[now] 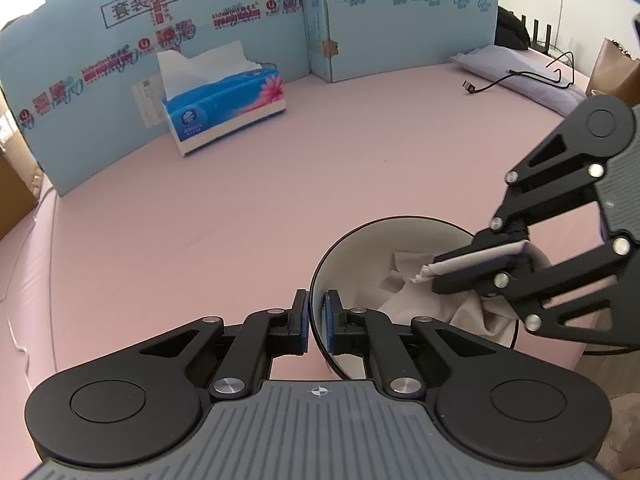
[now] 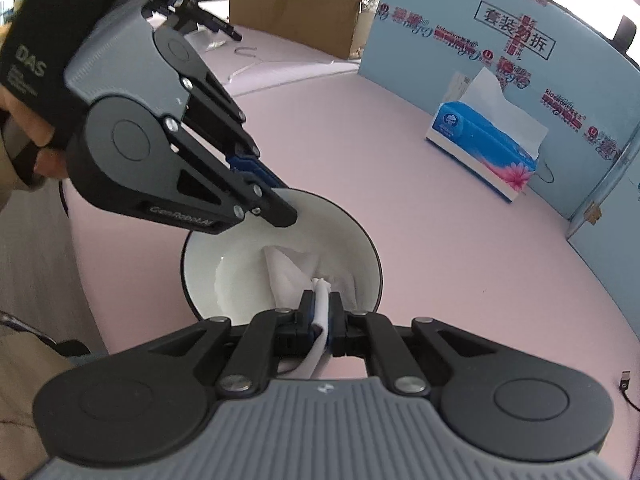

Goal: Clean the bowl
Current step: 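Rub the cloth over the bowl bottom with the right gripper while the left gripper steadies the rim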

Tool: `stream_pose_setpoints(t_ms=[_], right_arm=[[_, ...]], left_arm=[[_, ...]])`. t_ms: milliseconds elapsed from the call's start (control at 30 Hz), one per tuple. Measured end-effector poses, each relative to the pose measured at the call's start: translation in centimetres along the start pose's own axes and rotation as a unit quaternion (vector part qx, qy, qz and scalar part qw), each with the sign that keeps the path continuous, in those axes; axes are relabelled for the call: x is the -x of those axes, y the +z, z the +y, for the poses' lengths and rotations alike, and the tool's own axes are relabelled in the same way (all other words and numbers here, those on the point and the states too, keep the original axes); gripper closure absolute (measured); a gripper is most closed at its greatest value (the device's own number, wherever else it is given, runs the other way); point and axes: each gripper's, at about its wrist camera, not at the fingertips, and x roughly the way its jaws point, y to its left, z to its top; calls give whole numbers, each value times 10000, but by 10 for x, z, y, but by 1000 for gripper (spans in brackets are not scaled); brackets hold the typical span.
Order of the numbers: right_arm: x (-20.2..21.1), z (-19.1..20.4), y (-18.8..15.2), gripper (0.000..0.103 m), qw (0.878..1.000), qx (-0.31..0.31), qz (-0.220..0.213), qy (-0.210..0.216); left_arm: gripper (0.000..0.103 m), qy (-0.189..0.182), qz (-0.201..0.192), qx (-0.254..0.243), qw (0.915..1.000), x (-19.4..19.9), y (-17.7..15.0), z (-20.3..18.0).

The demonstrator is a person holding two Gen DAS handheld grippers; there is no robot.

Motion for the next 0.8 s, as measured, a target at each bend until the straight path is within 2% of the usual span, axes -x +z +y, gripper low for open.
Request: stream_pose_setpoints(t_ms=[167,300,600,800], right_arm=[[-11,-1,8,99,9998,111,7,-187],[-17,-3,13,99,9999,24,-49,-145],[-26,4,31,98,9993,-116,-301,197],[-24,4,32,98,9982,-231,-313,451]], left_arm=[[91,-128,-102,102,9998,3,-7,2],[89,-240,-197,189,9993,6,-11,5],[85,-533,-451,570,9959,11,-23,18],[79,-772,-706,896,9905,18,-34,32]])
